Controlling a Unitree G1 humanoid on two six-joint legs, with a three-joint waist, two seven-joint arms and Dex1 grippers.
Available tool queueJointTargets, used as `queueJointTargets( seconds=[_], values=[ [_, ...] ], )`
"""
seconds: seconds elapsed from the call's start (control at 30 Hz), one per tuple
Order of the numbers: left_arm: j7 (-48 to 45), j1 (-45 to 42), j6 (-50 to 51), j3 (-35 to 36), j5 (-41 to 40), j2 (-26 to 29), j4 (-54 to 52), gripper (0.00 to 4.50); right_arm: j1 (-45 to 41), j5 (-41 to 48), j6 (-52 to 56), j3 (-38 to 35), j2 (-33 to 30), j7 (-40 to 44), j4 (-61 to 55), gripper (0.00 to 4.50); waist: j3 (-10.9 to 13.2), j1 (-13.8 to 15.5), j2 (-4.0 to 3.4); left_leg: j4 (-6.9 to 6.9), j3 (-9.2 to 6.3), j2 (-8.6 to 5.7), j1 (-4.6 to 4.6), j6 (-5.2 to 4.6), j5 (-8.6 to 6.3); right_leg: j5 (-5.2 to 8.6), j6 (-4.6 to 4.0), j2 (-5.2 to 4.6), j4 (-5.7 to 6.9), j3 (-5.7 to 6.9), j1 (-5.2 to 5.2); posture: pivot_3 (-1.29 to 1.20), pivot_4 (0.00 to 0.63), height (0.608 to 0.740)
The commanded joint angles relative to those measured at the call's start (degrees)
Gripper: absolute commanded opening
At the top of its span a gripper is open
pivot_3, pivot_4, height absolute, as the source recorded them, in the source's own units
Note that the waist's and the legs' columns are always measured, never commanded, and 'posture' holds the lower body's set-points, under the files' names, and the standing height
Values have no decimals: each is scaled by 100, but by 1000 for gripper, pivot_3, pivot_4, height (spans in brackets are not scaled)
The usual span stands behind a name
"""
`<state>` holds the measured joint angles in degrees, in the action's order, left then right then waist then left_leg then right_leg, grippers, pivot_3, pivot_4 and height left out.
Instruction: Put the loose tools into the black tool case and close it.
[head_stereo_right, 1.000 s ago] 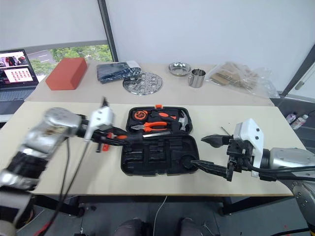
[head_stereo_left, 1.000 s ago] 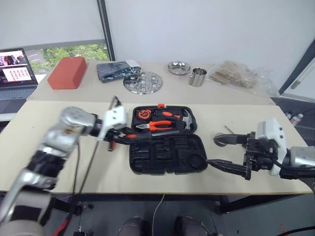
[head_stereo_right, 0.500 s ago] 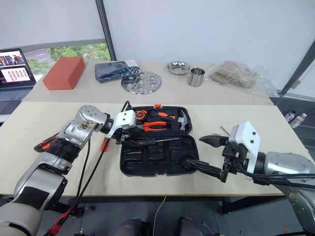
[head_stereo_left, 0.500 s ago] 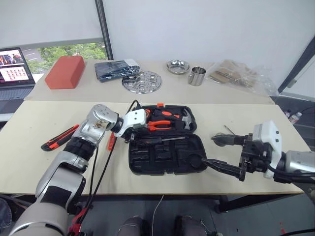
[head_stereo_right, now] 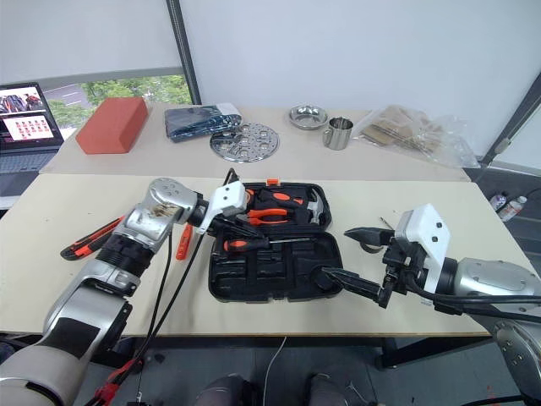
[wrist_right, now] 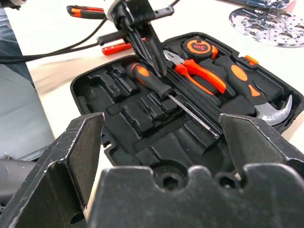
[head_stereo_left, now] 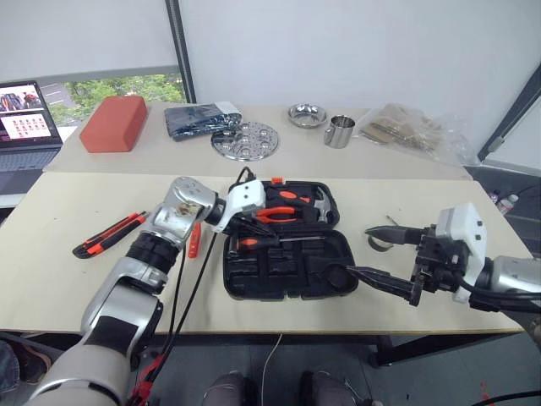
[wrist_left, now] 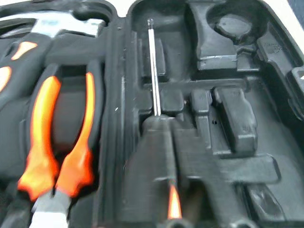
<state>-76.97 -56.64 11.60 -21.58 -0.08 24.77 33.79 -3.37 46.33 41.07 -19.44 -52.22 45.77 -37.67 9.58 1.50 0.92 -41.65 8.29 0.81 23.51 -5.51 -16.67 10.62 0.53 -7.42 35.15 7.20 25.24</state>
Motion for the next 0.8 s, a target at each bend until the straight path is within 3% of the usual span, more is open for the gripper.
queueJointTargets(
  seconds=[0.03,0.17,0.3,0.47,0.67,0.7,0.8],
  values=[
    [276,72,-595,-560,766,-24,259,61,-75,68,-32,-106,36,-134,-94,4500,-2,6,0,0,-1,0,-2,0,0,0,0,0,-1,0,-2,0,150,734],
    [396,134,-989,-641,973,-17,457,61,211,87,24,-365,69,-264,-165,4500,-19,42,0,-1,-6,1,-31,-10,-7,-2,1,-12,-1,-1,-28,0,150,734],
    [-22,122,-258,249,-60,126,-99,61,1178,-356,72,-1211,195,-462,203,4500,-23,63,-1,-3,-9,4,-25,-20,-14,-11,18,-21,-5,-7,-24,0,150,734],
    [-665,406,726,1167,-1278,633,-1257,1905,1672,-1089,-325,-1696,331,-693,1293,4500,-21,-12,-1,-10,-4,4,10,-15,-8,-27,7,-11,4,-9,9,0,150,734],
    [-1394,937,1382,1348,-1925,1412,-2328,4226,983,-1865,-959,-919,300,-652,2661,4500,-24,-128,-15,-7,10,3,-24,-9,-6,14,60,-4,3,-21,-15,0,150,734],
    [-1444,969,1532,1380,-2040,1478,-2447,4412,843,-1979,-1041,-756,305,-632,2848,4500,-23,-138,-16,-7,9,3,-25,-7,-4,16,59,-4,6,-22,-14,0,150,734],
    [-1293,1037,1847,1509,-2197,1640,-2780,4412,150,-2616,-1265,-37,355,-888,3794,4500,-21,-160,-16,-8,8,3,-24,-1,-1,17,55,-4,13,-21,-11,0,150,734]
  ],
)
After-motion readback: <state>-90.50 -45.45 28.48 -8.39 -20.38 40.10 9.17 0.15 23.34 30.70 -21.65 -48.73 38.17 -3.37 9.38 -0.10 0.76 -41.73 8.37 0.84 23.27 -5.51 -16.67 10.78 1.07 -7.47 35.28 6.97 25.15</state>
